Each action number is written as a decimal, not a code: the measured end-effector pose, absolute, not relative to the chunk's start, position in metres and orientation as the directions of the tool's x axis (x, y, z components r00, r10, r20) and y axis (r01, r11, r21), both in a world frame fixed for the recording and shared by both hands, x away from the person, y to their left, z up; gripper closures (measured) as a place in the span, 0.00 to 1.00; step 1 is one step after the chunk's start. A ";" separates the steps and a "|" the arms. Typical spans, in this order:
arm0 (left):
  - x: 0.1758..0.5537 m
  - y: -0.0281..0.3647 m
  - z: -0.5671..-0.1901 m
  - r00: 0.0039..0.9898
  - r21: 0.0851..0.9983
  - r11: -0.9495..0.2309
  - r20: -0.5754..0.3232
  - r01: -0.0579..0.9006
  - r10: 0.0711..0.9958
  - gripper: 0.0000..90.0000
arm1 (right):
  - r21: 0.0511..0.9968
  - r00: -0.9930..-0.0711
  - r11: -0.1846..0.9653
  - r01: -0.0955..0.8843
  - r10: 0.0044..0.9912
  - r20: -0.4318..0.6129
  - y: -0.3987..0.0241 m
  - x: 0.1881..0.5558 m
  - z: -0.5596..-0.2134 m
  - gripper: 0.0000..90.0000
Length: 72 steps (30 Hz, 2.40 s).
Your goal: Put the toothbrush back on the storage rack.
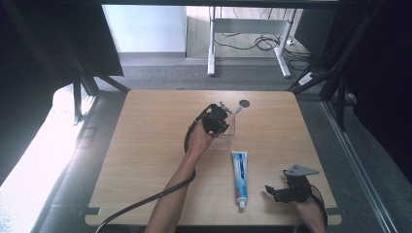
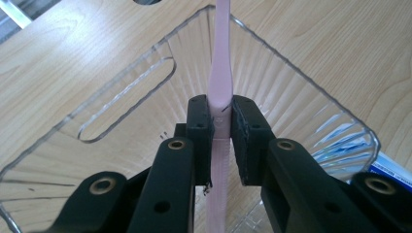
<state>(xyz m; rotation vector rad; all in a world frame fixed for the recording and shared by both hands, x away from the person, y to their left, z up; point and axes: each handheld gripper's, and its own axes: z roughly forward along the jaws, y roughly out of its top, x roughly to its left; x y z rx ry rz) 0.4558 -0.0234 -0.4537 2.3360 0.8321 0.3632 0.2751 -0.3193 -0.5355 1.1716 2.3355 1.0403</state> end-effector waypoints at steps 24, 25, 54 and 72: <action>0.457 -0.025 -0.457 0.754 0.606 -0.616 0.040 0.503 0.655 0.79 | 0.734 -0.609 0.394 0.553 0.793 0.033 -0.319 0.275 -0.535 0.02; 0.457 -0.025 -0.457 0.755 0.607 -0.617 0.042 0.501 0.654 0.77 | 0.733 -0.609 0.395 0.553 0.792 0.033 -0.319 0.275 -0.535 0.02; 0.443 -0.002 -0.426 0.741 0.678 -0.525 -0.043 0.515 0.671 0.30 | 0.732 -0.613 0.402 0.550 0.790 0.027 -0.319 0.275 -0.536 0.02; 0.426 0.016 -0.416 0.750 0.685 -0.520 -0.060 0.511 0.659 0.15 | 0.733 -0.612 0.401 0.549 0.791 0.026 -0.319 0.275 -0.536 0.02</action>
